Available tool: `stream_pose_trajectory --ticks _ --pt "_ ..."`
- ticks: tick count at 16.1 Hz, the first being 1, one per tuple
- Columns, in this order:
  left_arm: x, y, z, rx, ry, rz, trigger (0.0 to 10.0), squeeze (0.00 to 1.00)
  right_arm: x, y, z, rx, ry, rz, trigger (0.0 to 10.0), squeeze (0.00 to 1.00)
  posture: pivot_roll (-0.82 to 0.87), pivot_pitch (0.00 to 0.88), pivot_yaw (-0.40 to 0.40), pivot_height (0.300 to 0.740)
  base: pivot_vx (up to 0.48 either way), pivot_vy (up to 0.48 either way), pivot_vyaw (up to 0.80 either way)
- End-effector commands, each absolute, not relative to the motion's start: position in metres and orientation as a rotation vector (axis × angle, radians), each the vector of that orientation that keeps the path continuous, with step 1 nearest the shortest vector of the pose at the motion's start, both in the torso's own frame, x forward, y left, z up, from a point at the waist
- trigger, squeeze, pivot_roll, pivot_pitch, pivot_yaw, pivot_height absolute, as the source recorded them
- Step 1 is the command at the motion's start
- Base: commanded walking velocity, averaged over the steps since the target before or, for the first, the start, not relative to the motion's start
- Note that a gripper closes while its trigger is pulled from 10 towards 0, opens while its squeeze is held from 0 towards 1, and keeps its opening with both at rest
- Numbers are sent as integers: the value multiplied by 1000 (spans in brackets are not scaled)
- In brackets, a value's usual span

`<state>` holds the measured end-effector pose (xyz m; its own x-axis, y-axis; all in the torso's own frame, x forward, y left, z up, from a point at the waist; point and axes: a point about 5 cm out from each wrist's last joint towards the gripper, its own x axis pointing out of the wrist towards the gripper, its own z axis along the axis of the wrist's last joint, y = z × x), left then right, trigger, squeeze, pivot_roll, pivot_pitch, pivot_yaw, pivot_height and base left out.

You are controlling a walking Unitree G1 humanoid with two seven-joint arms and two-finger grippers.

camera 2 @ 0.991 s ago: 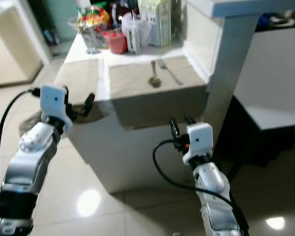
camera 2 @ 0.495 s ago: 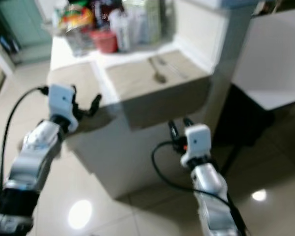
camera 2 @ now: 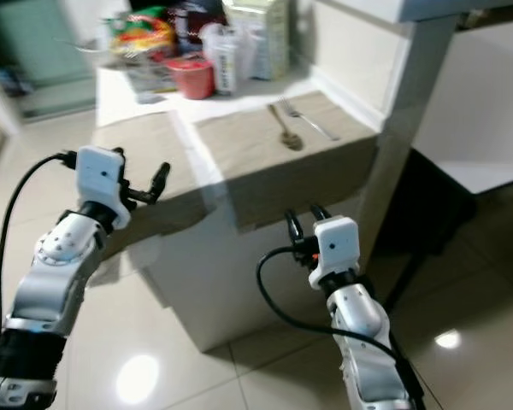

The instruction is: Setting the table

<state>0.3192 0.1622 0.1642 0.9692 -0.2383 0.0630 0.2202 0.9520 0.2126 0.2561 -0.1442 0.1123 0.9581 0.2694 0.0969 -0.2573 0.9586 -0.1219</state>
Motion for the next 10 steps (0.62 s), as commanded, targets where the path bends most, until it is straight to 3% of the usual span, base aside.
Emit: stream_pose_trajectory --ticks 1,7,10 --pt "319 164 165 219 -93 -235 10000 0 259 -140 115 -120 -131 282 10000 0 -194 0 125 740 446 0 0" --pt "321 160 167 235 -106 -264 10000 0 259 -140 114 -119 -134 283 10000 0 -197 0 131 740 417 -46 0" --pt "320 155 169 225 -115 -293 10000 0 259 -140 118 -122 -156 278 10000 0 -198 0 131 740 0 0 0"
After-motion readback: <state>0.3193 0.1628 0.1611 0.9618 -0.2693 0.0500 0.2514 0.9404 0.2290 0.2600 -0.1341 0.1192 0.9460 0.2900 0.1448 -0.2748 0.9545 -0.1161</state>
